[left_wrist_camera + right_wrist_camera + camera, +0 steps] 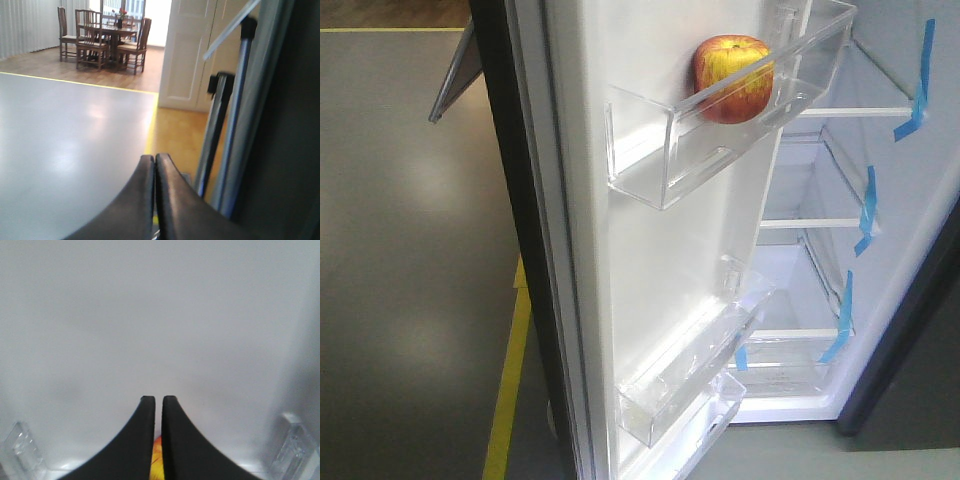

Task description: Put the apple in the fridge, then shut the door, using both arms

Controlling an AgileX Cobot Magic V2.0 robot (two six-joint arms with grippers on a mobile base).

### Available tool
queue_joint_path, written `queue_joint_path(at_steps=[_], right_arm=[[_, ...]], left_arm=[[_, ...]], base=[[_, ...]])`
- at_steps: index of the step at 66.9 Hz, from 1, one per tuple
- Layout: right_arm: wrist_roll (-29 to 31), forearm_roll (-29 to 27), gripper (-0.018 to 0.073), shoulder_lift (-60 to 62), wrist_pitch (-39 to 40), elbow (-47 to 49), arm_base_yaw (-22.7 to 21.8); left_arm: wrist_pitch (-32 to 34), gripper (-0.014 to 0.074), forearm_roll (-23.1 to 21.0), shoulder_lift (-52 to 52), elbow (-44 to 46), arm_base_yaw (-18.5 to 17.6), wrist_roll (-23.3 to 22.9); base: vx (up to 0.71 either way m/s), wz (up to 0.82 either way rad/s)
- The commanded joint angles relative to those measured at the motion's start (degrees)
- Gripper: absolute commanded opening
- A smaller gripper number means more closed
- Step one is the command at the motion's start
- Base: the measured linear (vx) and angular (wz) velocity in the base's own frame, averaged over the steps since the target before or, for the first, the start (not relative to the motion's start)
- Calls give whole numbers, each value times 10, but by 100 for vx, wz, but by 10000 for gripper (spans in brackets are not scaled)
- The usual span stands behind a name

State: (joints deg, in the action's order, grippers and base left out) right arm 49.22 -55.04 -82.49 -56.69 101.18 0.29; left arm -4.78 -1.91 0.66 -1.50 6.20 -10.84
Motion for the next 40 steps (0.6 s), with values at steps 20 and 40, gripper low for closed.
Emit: queue_joint_path(at_steps=[20,40], right_arm=[[-40,62,-4,141,57,-142,-3],[-27,63,-4,327,120,-437,-3]], left_arm=[[83,-6,-119,9,-11,-2,-5],[101,-6,-174,9,-11,-2,-102]], base=[[0,0],[0,0]])
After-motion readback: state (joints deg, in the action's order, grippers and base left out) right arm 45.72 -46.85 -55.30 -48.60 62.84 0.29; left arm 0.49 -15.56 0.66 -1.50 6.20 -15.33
